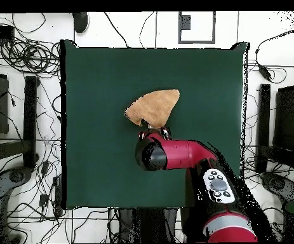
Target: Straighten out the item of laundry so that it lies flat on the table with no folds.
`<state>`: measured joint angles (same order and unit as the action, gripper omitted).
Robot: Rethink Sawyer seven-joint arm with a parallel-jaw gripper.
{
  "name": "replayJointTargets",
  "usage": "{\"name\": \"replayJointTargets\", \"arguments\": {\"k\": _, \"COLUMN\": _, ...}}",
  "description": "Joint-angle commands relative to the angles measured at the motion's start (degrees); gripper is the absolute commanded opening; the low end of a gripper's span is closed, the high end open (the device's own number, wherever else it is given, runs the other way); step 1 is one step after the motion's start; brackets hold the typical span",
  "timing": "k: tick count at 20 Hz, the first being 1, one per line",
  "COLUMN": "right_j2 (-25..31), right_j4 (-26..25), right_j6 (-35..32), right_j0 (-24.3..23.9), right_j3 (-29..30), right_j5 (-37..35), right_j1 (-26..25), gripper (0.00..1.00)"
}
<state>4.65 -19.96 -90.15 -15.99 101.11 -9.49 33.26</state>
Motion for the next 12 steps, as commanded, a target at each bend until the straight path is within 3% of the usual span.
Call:
{"name": "replayJointTargets", "arguments": {"k": 1, "right_j2": 10.2, "right_j4": -1.7, "right_j6": -2.5, "right_j0": -0.3, "right_j3": -1.8, "right_j5": 1.1, "right_j1": 1.6, "gripper": 1.00}}
{"name": "replayJointTargets", "arguments": {"k": 12, "right_j2": 7.1, "right_j4": 0.5, "right_j6": -2.9, "right_j0": 2.4, "right_j3": -2.2, "right_j5": -7.8, "right_j1": 5.1, "gripper": 1.00}}
